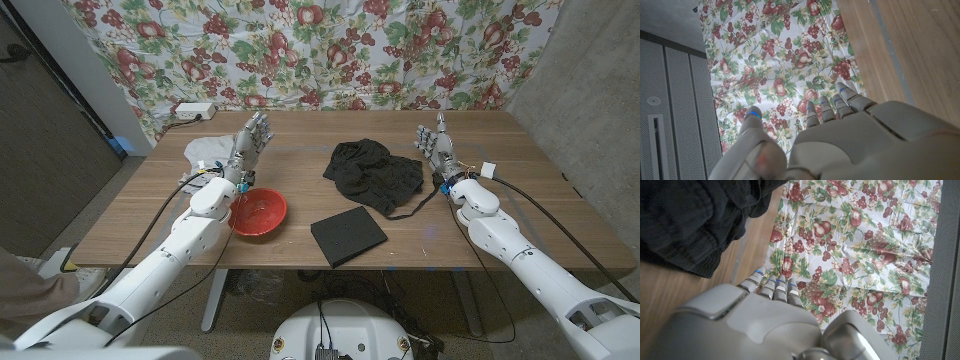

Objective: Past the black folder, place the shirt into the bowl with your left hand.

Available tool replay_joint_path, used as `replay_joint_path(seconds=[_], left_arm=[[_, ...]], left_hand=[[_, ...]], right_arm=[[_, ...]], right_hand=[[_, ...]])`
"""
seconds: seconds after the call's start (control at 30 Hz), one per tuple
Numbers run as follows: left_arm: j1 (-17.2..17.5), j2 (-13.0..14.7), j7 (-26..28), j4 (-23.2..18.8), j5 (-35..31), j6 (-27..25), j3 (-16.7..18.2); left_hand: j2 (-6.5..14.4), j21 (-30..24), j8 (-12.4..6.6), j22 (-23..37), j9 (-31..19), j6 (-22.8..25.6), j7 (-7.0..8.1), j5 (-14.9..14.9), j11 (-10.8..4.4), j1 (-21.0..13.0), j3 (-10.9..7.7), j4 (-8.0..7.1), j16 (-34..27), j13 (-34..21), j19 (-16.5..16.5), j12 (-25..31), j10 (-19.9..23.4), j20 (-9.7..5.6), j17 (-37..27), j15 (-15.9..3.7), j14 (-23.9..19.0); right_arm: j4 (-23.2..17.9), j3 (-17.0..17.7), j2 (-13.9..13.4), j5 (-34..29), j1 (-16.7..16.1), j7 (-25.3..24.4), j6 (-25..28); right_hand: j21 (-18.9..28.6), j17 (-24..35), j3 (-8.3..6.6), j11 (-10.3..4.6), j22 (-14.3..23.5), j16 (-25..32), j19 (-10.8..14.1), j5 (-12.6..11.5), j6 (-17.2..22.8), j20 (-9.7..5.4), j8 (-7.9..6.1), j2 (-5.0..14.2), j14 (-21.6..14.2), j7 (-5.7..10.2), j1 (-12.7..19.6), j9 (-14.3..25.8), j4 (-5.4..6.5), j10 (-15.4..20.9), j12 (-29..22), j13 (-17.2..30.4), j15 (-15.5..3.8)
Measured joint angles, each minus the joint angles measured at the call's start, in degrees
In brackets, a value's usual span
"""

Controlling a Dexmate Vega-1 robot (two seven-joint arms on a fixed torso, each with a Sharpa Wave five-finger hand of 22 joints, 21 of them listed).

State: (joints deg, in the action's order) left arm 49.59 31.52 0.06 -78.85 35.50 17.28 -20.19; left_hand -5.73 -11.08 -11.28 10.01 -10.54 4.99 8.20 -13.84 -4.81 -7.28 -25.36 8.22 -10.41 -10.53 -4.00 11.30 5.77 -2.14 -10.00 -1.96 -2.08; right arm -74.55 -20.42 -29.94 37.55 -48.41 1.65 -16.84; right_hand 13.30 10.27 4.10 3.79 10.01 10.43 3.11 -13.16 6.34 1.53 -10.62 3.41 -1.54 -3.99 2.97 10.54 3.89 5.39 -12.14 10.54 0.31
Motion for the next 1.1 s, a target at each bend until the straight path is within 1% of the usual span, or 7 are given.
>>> replay_joint_path(seconds=[0.3,0.33,0.4,0.5,0.67,0.93,1.1], left_arm=[[0.78,1.49,1.44,-1.0,-1.32,0.03,0.62],[0.82,1.53,1.59,-1.0,-1.47,0.06,0.66],[0.92,1.71,2.11,-1.03,-2.02,0.3,0.74],[1.06,1.97,2.7,-1.16,-2.67,0.4,0.8],[1.36,3.01,4.11,-1.85,-4.59,0.38,0.83],[1.74,4.75,6.19,-3.54,-7.55,-1.05,0.82],[2.18,5.23,7.16,-4.63,-8.0,-1.94,0.86]], left_hand=[[0.0,0.0,0.0,0.0,0.0,0.02,0.01,0.0,0.0,0.0,0.0,0.0,0.0,0.0,0.01,0.0,0.0,0.01,0.0,0.0,0.0],[0.0,0.0,0.0,0.0,0.0,0.34,0.33,0.0,0.0,0.0,0.0,0.0,0.0,0.0,0.01,0.0,0.03,0.01,0.01,0.0,0.0],[0.17,0.0,-0.38,0.0,0.0,1.08,0.21,0.0,-0.11,-0.17,0.0,0.0,0.0,0.0,0.01,0.0,0.73,0.01,0.0,0.0,0.0],[0.0,0.0,-0.39,0.0,0.0,1.26,0.41,0.0,-0.11,-0.46,0.0,0.0,0.0,0.01,0.01,0.0,0.73,0.01,0.01,0.0,0.0],[-0.01,0.0,-0.37,-0.01,0.0,1.36,0.5,0.0,-0.31,-0.47,-0.17,0.17,0.0,0.01,0.01,0.0,0.93,0.01,0.01,0.0,0.0],[0.0,0.0,-0.37,-0.01,0.01,1.35,0.5,0.0,-0.31,-0.47,-0.16,0.16,0.0,0.01,0.02,0.0,0.93,0.02,0.01,0.0,0.0],[0.0,0.0,-0.37,-0.01,0.01,1.59,0.27,0.0,-0.31,-0.47,-0.16,0.16,0.0,0.01,0.02,0.0,0.92,0.02,0.01,0.0,0.0]], right_arm=[[-0.72,-0.26,-0.05,-0.54,-0.08,-0.87,0.54],[-0.83,-0.28,-0.06,-0.58,-0.12,-0.99,0.64],[-1.08,-0.34,-0.12,-0.68,-0.21,-1.16,0.78],[-1.38,-0.38,-0.21,-0.76,-0.32,-1.38,0.98],[-2.18,-0.54,-0.74,-1.16,-0.53,-1.66,1.7],[-2.96,-0.57,-1.16,-1.49,-0.83,-2.08,2.11],[-3.26,-0.57,-1.29,-1.59,-1.03,-2.3,2.13]], right_hand=[[-0.33,0.0,0.0,0.0,0.0,0.0,0.0,0.0,0.0,0.0,0.0,0.0,0.02,0.0,0.0,0.0,0.0,0.0,0.0,0.0,0.02],[-0.4,0.0,0.0,0.0,0.0,0.0,0.0,0.0,0.0,0.0,0.0,0.0,0.21,0.0,0.0,0.0,0.0,0.0,0.0,0.0,0.21],[-0.4,0.0,0.0,0.0,0.0,0.0,0.0,0.0,0.0,0.0,0.0,0.0,0.21,0.0,0.0,-0.01,0.0,0.0,0.0,0.0,0.21],[-0.4,0.0,0.0,0.29,0.0,0.0,0.0,0.0,0.0,0.0,0.0,0.0,0.21,0.0,0.0,-0.01,0.0,0.3,0.0,0.0,0.21],[-0.62,0.0,0.0,0.3,0.0,0.0,0.0,0.0,0.0,0.0,0.0,0.0,0.21,0.0,0.0,-0.01,0.0,0.3,0.0,0.0,0.21],[-0.62,-0.16,0.0,0.3,0.0,0.0,-0.01,0.0,0.0,0.0,0.0,0.0,0.21,0.0,0.0,-0.01,0.0,0.3,0.0,-0.01,0.21],[-0.62,-0.16,0.0,0.3,-0.01,0.0,-0.01,0.0,0.0,0.0,0.0,0.0,0.21,0.0,0.0,-0.01,0.0,0.3,0.0,-0.01,0.21]])
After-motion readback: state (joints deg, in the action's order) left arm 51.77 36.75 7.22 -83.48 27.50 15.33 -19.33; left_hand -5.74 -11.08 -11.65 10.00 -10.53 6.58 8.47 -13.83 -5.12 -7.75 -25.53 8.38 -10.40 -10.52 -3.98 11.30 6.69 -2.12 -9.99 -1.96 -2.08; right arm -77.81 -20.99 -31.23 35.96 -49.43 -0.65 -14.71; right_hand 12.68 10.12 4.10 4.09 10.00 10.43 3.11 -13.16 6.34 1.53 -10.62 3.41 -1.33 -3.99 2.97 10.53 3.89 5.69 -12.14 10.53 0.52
